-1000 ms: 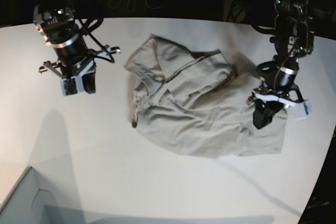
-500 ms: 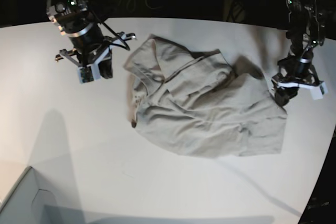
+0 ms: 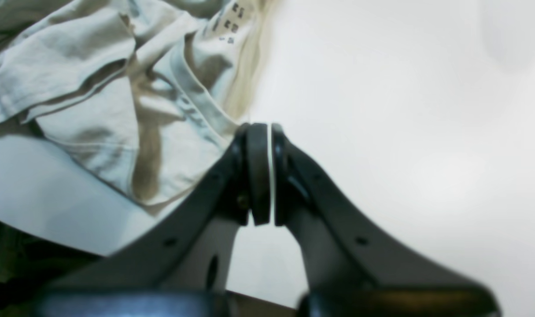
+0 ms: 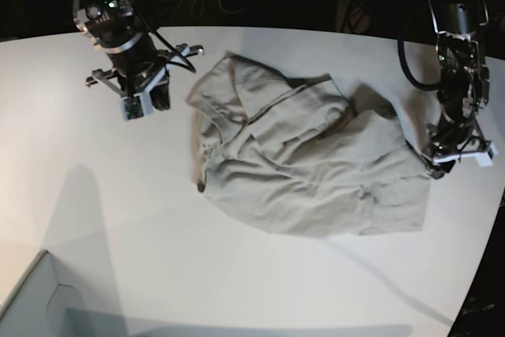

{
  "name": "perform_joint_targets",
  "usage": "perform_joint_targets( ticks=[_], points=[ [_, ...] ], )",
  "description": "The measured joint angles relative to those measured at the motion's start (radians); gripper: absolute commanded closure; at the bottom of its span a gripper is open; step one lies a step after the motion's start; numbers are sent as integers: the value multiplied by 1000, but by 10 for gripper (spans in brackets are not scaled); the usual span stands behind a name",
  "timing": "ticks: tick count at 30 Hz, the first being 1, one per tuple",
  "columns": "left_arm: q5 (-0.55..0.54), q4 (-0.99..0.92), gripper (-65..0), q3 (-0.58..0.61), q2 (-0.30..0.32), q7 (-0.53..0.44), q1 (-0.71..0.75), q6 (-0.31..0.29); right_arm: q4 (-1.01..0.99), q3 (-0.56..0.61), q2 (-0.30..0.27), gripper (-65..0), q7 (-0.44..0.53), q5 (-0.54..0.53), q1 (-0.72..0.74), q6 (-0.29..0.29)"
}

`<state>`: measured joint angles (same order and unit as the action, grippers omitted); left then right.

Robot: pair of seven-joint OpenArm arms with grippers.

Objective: Layout the t-shirt on the table in an organized manner, then fold the t-shirt properly
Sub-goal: 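Reach the left gripper to the shirt hem and drag it outward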

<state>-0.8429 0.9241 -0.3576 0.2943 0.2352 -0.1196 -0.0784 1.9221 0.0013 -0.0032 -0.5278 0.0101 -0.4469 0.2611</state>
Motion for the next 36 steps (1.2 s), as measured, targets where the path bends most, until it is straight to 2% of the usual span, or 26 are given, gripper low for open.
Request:
perform_joint_targets(
  ticks=[3,5,7,9,10,15,21,24,27,30,33,36],
  points=[
    [-1,-80,-343,39,-7,8,-58,0,0,-2,0,0,0,0,0,0],
    [-1,-90,-295,58,-11,14,-73,0,0,-2,-1,0,0,0,-3,0],
    [0,-99,-190,66,-9,7,-81,-3,0,-2,-1,0,0,1,-9,0],
    [0,-105,-44,65,-9,4,-94,1,0,-2,-2,0,-3,1,-17,0],
    [-3,-105,0,65,-12,3,-98,1,0,-2,-2,0,-3,1,-16,0],
    [0,-34,0,66,-33,17,-96,8,0,-2,-3,0,-2,1,-14,0],
    [5,327,0,80,-28,18,-87,7,0,-6,-18,0,0,3,-11,0],
    [8,415,0,175,-23,7,-127,13,0,-28,-14,0,0,1,-11,0],
    [11,423,0,299,-26,23,-211,11,0,-42,-18,0,-2,4,-14,0],
    [94,373,-10,427,-39,10,-318,-5,-1,-50,-16,0,0,0,-13,0],
    [225,217,-71,511,-112,5,-422,3,-1,-80,-13,0,-3,5,-19,0],
    [313,71,-210,530,-198,24,-466,0,-2,-74,-12,0,1,1,-33,0]
  ],
)
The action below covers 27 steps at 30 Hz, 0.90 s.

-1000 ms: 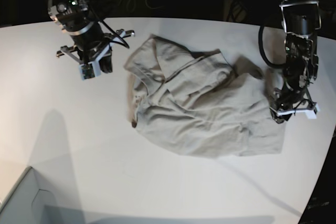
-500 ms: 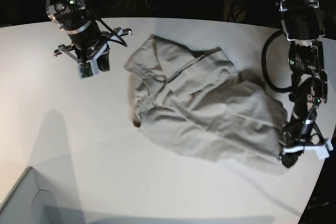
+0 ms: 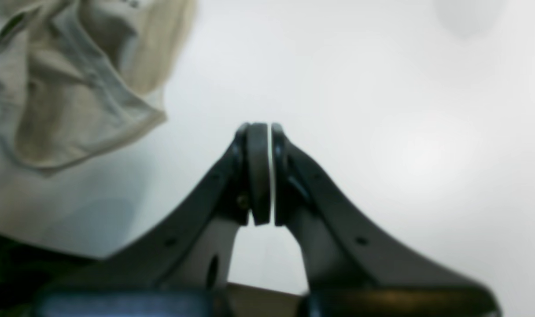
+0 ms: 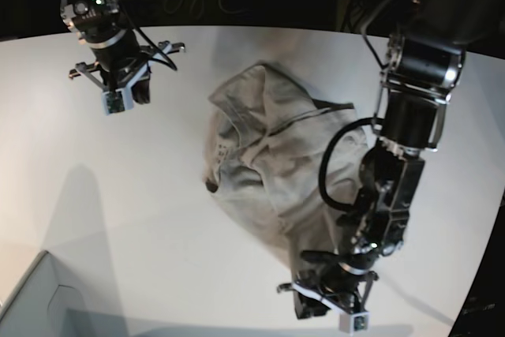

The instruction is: Layout the t-shirt on the table in an organized manner, then fold the t-shirt properly

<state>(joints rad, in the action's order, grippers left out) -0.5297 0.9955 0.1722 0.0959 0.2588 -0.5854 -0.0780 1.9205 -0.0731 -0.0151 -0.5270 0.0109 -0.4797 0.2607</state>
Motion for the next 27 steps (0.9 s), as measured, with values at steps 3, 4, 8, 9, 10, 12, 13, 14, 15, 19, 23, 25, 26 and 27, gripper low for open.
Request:
perform_joint_targets(
  ticks=[3,4,8,9,10,12,13,14,15,19,23,25,26,27],
  points=[
    [42,-81,-327,0,-45,-1,-5,-4,0,-1,-2,0,-5,2,-20,0],
    [44,-83,-341,0,-44,0,-2,-4,0,-1,-1,0,-5,4,-20,0],
    [43,-78,-343,-8,-34,-13,0,-3,0,13,2,0,-1,2,-11,0],
    [43,-69,-343,-16,-26,-12,5,-4,0,21,2,0,-2,3,-11,0],
    [43,-42,-343,-37,-15,-8,25,-6,0,30,3,0,-1,3,-9,0],
    [40,46,-343,-103,8,-18,96,-6,0,38,9,0,-3,2,-3,0],
    [40,77,-343,-138,18,-19,129,-6,0,40,10,0,-3,0,-2,0],
    [41,111,-343,-174,23,-8,167,0,0,45,9,0,0,4,-3,-1],
    [45,139,-343,-212,29,-2,202,4,0,67,3,0,-3,11,-1,0],
    [41,288,-343,-327,60,-10,323,-5,-3,189,10,0,-2,7,9,0],
    [41,351,-343,-418,91,-15,425,-5,-111,295,2,0,-6,4,76,0],
    [42,365,-343,-459,97,-2,488,-3,-181,336,4,0,9,3,124,-3],
    [43,367,-343,-476,98,1,518,-3,-222,357,4,0,14,0,151,-3],
    [44,367,-344,-498,98,2,541,-2,-263,373,4,0,15,-1,174,-4]
  ],
)
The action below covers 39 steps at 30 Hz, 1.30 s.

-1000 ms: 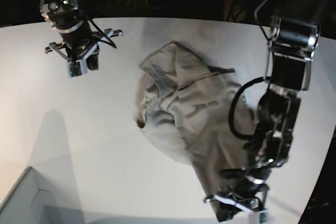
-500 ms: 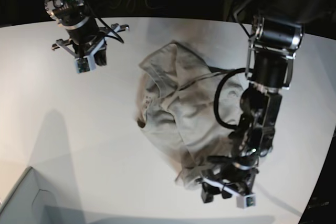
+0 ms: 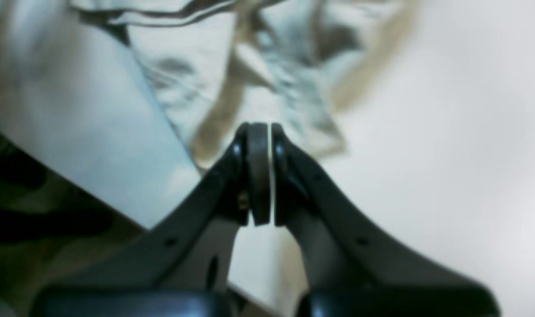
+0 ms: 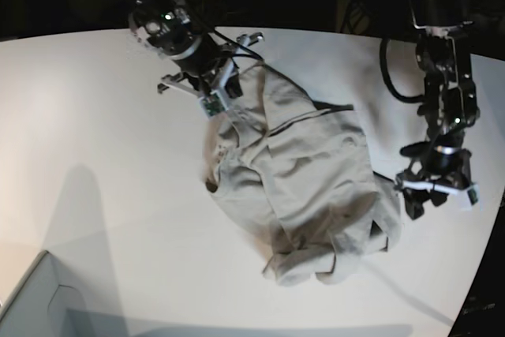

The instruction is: Layout the t-shirt on the table in an organized manner, then fold the t-shirt properly

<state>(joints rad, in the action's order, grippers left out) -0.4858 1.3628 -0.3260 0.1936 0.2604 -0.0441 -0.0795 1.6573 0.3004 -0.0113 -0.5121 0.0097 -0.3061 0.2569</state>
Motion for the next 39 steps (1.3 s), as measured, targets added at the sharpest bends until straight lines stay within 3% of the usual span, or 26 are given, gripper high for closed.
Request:
perform_joint_targets(
  ticks=[4,9,11,19,27,32,37,39],
  points=[
    [-1,8,-344,-74,0,-6,53,0,-146,48,1,0,-8,-1,92,-1],
    [0,13,-344,-129,0,-3,112,-2,-274,5,0,0,27,-21,150,-2],
    [0,25,-344,-142,-2,1,131,2,-291,-69,0,0,43,-35,154,10],
    [-2,95,-344,-143,-12,-6,189,-3,-359,-355,-112,0,143,-31,194,11],
    [-3,143,-346,-143,-9,-2,242,-2,-454,-642,-193,0,80,4,274,4],
    [-4,163,-346,-92,-12,2,248,-6,-210,-673,-166,0,96,-1,238,-9],
    [-3,163,-346,-89,-11,-3,259,-5,-33,-644,-34,0,77,4,136,9],
    [-3,163,-346,-89,-14,-2,263,-3,-7,-610,-21,0,64,4,83,46]
  ],
)
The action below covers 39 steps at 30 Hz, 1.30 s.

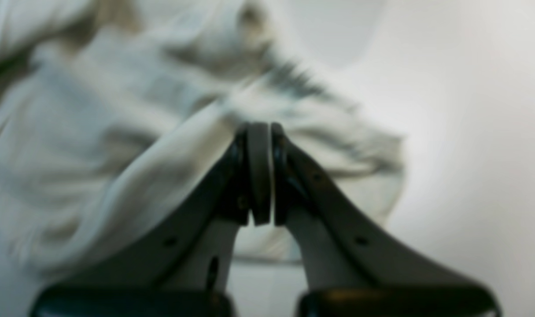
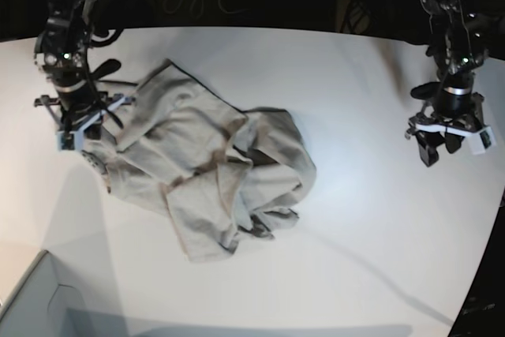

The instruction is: Layout the t-shirt on the table in an organized manner, then fold the t-shirt properly

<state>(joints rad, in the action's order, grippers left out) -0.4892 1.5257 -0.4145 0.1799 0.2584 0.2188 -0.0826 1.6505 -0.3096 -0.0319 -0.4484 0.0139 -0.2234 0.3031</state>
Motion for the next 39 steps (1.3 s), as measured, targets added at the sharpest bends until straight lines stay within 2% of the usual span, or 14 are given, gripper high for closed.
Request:
perform_joint_targets(
  ticks=[6,13,17,30,34,37,39],
  points=[
    [-1,0,-346,2,-11,-1,-3,0,16,158,-6,-15,15,-1,-111,11],
    [0,0,-347,1,-11,-1,-4,0,13,231,21,-227,10,0,-177,11],
    [0,-1,-347,1,-11,-1,-4,0,4,232,17,-294,16,0,-177,11],
    [0,-1,-347,1,-11,0,-6,0,-67,267,15,-294,14,1,-196,11],
    [0,-1,-347,1,-11,-1,-6,0,-103,310,16,-287,51,-4,-189,10],
    [-7,-1,-347,1,-11,0,-6,0,-128,333,16,-202,79,-5,-184,9],
    [-53,-1,-347,1,-11,0,-6,0,-132,334,16,-104,81,-12,-184,9]
  ],
)
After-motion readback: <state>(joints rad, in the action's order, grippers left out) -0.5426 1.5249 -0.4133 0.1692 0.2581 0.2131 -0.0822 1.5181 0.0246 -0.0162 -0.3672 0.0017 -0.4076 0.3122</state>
